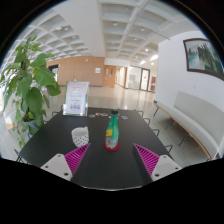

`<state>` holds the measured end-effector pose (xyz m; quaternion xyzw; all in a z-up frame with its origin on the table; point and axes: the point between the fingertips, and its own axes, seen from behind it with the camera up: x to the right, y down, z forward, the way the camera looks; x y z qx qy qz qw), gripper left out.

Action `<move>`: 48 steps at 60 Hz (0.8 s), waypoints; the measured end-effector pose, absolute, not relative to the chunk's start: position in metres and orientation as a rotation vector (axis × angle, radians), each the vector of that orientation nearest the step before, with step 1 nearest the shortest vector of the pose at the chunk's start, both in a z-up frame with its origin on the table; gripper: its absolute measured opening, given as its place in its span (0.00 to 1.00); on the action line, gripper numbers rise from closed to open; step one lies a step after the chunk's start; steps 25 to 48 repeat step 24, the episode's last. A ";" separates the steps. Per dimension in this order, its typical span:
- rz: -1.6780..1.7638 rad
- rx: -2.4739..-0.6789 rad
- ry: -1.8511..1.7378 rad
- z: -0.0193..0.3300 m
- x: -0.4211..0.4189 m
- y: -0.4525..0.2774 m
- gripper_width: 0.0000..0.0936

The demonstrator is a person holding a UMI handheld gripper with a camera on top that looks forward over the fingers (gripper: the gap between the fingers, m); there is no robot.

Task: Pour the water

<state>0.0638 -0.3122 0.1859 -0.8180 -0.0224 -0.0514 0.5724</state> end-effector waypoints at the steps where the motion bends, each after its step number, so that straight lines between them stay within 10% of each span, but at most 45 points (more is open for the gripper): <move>1: -0.119 -1.917 -0.053 0.187 0.063 -0.317 0.92; 48: -0.078 -1.913 -0.017 0.190 0.064 -0.362 0.92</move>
